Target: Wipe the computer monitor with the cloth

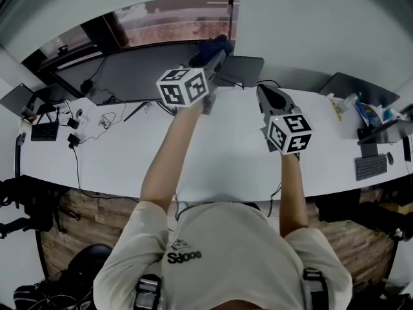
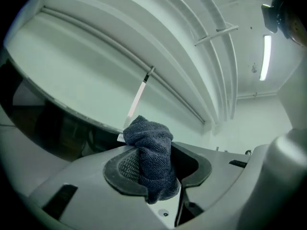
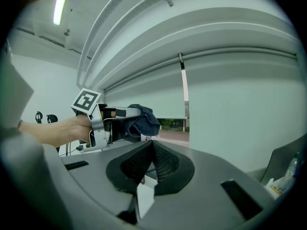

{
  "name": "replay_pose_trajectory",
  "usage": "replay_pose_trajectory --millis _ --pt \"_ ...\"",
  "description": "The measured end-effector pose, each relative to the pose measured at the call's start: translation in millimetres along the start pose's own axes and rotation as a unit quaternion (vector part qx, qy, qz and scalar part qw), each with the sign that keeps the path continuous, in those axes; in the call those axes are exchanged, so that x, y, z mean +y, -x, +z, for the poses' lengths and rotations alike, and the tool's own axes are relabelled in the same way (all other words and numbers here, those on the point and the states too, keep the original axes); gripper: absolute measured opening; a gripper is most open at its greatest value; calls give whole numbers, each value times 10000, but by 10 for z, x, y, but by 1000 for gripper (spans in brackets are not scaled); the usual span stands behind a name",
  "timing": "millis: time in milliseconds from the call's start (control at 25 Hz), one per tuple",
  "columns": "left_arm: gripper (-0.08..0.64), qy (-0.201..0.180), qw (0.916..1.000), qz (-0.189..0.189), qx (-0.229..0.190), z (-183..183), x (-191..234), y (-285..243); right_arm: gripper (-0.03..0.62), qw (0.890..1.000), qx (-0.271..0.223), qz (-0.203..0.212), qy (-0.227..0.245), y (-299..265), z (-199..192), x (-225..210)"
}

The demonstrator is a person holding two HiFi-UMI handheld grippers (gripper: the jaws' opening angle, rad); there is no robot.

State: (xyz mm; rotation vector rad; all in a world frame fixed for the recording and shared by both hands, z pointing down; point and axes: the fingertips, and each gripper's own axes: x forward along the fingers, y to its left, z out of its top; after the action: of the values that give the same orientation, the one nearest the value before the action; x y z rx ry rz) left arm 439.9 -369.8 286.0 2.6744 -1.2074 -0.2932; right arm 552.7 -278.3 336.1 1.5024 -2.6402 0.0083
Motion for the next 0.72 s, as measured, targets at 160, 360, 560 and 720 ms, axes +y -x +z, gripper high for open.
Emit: replay_pose_trajectory --millis 160,360,560,720 --pt "153 -747 9971 -118 -80 285 -125 88 -6 9999 -113 18 -66 -58 87 98" --pt "153 -1630 9863 -121 220 496 -129 69 -6 9997 -170 76 -168 -119 126 235" --pt "153 -2266 9714 347 621 592 165 114 -6 9990 -161 193 -360 -202 119 452" --pt "153 -2755 9543 575 1002 524 385 161 -6 9991 -155 168 -358 -258 150 574"
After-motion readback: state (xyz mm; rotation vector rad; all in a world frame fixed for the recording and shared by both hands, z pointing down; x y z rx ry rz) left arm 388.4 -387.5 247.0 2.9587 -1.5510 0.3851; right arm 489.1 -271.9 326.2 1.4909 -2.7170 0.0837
